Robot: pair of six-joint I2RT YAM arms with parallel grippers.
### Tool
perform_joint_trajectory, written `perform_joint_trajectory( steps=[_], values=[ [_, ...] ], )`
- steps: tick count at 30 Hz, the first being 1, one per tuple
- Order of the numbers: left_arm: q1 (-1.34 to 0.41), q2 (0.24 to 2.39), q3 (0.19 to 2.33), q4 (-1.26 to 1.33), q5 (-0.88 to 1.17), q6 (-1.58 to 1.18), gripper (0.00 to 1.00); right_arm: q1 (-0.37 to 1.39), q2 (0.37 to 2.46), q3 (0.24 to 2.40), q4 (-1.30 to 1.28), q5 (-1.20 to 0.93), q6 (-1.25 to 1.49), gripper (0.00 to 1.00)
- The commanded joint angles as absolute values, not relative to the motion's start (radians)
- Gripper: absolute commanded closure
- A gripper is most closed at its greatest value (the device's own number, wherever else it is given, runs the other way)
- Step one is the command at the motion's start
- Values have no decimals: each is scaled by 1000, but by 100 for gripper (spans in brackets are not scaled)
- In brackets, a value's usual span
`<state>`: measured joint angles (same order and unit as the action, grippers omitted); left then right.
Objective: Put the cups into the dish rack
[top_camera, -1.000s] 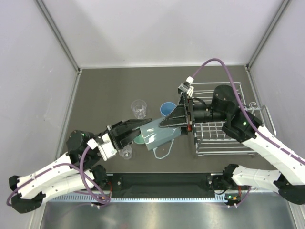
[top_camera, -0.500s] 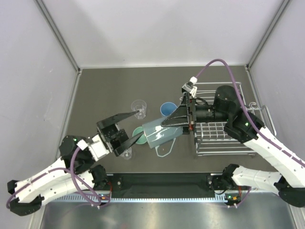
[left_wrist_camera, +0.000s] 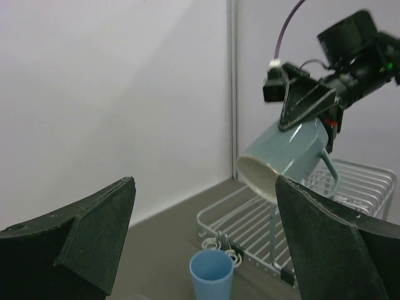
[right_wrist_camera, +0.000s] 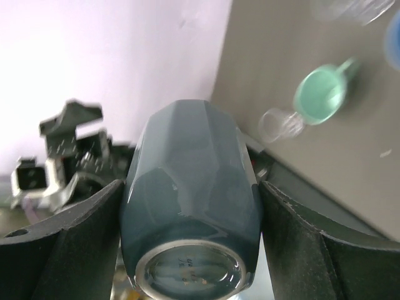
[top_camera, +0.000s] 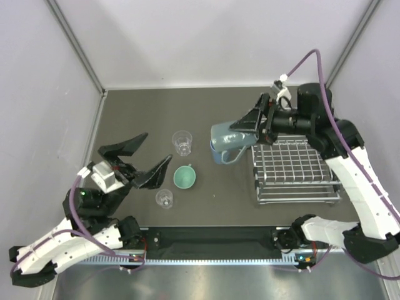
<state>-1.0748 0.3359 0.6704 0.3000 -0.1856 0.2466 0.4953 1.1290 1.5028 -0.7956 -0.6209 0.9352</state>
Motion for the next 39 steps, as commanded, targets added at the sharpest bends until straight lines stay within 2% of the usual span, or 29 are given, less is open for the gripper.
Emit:
perform_joint_trajectory(
  steps=[1,9,15,24,34,39],
  values=[
    [-1075,377,733,123,-370,59,1,424,1213,1700,-894,-504,770,100],
    [-1075,391,750,-72,-497,-147,1,290,1426,1989,-1113,-127,575,100],
    [-1075,387,761,-231,-609,-255,1,157,1541,2086,-1173,58,483,100],
    [-1075,394,756,-364,-638,-366,1,-24,1666,2106,-1163,104,411,100],
    [-1074,460,733,-454,-660,-445,1,-29,1758,2109,-1204,242,339,100],
    [-1075,430,721,-468,-676,-442,1,-43,1759,2007,-1161,239,302,100]
  ],
)
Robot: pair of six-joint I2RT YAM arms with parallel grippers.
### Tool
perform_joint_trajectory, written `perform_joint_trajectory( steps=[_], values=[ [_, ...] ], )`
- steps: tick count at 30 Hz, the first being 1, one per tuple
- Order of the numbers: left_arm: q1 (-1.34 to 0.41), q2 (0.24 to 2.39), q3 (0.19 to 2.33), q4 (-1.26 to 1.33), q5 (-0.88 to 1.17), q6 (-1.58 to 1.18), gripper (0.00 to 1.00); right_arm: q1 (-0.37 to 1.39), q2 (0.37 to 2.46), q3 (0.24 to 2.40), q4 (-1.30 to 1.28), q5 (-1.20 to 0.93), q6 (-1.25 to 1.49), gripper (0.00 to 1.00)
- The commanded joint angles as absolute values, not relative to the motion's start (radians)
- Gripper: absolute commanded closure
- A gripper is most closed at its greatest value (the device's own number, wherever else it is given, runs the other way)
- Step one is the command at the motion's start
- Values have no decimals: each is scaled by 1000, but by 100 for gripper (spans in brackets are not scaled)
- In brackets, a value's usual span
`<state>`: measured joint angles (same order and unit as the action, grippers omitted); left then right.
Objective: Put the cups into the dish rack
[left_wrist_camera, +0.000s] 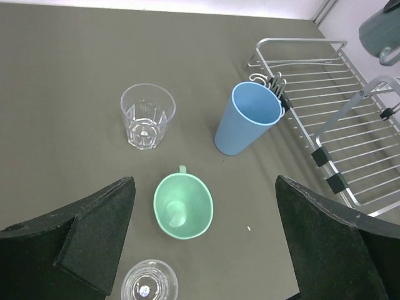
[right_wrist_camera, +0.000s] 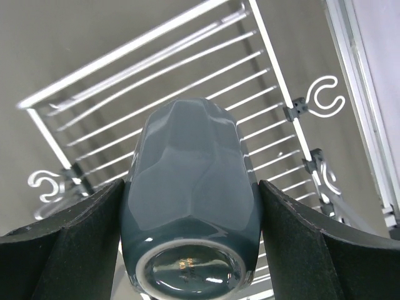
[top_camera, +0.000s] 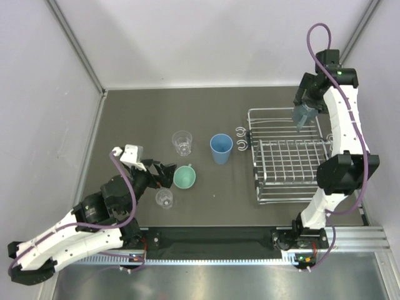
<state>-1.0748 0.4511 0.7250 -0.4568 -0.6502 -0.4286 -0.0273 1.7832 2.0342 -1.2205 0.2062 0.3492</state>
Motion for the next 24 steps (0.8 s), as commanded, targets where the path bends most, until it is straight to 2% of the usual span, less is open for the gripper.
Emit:
perform_joint_trajectory(
  steps=[1,10,24],
  values=[
    [-1074,423,721,-466,-675,-442,1,-46,1759,1991,-1160,239,292,100],
    [-1075,414,713,-472,-692,-497,1,-74,1741,1818,-1097,203,236,100],
    [-1074,423,710,-463,-670,-511,1,-103,1773,1747,-1063,175,212,100]
  ],
)
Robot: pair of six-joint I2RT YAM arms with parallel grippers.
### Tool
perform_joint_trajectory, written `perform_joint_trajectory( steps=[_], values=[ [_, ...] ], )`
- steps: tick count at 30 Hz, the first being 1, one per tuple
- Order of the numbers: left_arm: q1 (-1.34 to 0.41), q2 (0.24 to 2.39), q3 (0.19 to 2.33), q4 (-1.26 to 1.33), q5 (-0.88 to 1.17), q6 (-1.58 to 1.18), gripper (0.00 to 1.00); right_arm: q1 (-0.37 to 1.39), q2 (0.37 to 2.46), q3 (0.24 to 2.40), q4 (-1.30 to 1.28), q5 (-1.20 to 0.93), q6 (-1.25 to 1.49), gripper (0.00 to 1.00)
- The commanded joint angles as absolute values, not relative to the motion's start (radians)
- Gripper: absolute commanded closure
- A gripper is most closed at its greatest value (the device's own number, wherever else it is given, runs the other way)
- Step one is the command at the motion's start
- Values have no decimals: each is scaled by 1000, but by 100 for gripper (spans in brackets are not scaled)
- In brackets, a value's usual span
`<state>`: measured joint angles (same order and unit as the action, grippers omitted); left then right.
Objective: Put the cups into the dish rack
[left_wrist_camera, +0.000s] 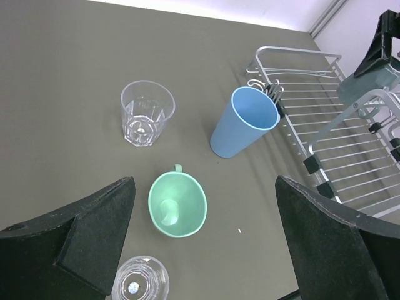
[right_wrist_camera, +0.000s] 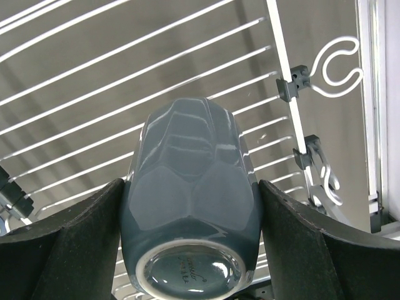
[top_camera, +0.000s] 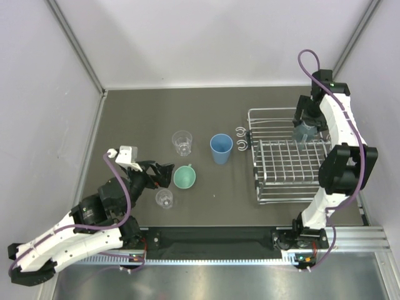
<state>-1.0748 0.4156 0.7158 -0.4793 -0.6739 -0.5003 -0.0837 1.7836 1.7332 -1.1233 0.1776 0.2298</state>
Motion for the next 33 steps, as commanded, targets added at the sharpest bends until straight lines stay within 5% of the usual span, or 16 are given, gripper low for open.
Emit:
perform_joint_trajectory(
  steps=[1,28,33],
  values=[
    [-1074,423,710,-463,-667,-512,1,-104,1778,1735,-1060,172,212,100],
    [-1074,422,701,-457,-658,-497,1,-126,1787,1588,-963,149,179,100],
    [-1074,442,709,-474,-660,-515,1,-126,1778,1574,-962,163,175,77]
  ],
)
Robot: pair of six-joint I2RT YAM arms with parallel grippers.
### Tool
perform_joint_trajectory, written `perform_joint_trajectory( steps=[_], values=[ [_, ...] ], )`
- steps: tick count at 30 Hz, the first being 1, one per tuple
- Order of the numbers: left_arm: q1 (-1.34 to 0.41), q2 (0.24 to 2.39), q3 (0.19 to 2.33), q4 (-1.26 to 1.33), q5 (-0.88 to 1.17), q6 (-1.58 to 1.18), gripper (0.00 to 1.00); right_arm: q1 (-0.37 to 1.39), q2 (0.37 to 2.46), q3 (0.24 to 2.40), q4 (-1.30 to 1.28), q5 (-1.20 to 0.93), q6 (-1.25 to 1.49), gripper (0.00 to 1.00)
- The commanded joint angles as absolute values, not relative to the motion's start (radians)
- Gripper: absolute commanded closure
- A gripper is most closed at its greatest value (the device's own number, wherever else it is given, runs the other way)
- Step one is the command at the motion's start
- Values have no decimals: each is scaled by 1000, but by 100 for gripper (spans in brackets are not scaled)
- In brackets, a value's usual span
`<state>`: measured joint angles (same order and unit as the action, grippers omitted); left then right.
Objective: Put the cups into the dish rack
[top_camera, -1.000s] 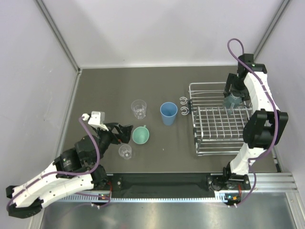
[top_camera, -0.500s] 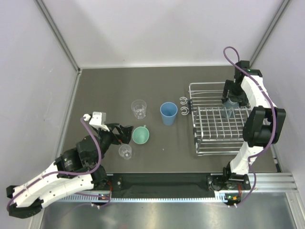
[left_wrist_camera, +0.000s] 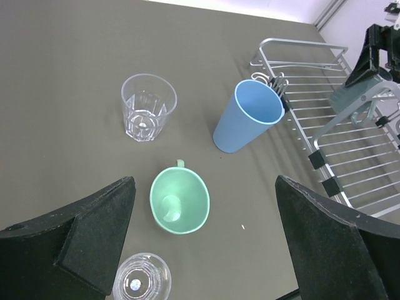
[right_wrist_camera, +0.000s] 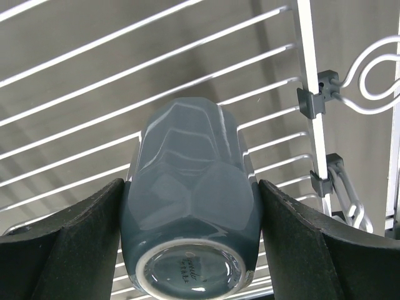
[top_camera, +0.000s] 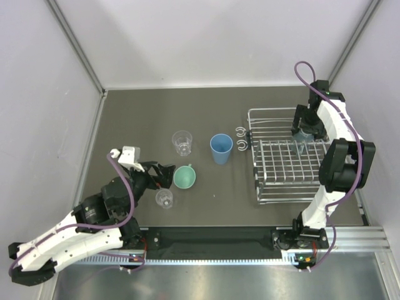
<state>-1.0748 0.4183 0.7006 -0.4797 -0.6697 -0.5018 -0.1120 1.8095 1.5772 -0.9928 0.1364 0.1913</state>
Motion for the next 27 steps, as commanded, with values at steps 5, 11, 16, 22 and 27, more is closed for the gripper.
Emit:
perform_joint_trajectory(
  steps=[5,11,16,22,27],
  values=[
    [-1075,482,756,-526,-678,-549,1,-126,1763,1562,-959,152,176,49],
    [-1075,506,781,-557,-690,-587,1,-126,1733,1562,-957,149,186,21],
    [-1075,549,808,-588,-667,-623,1,-126,1710,1597,-977,147,192,8],
    [-1074,564,839,-612,-627,-698,1,-126,1675,1637,-1002,138,204,0],
    [-1074,583,847,-584,-561,-707,1,-114,1634,1718,-1063,149,215,0]
  ],
)
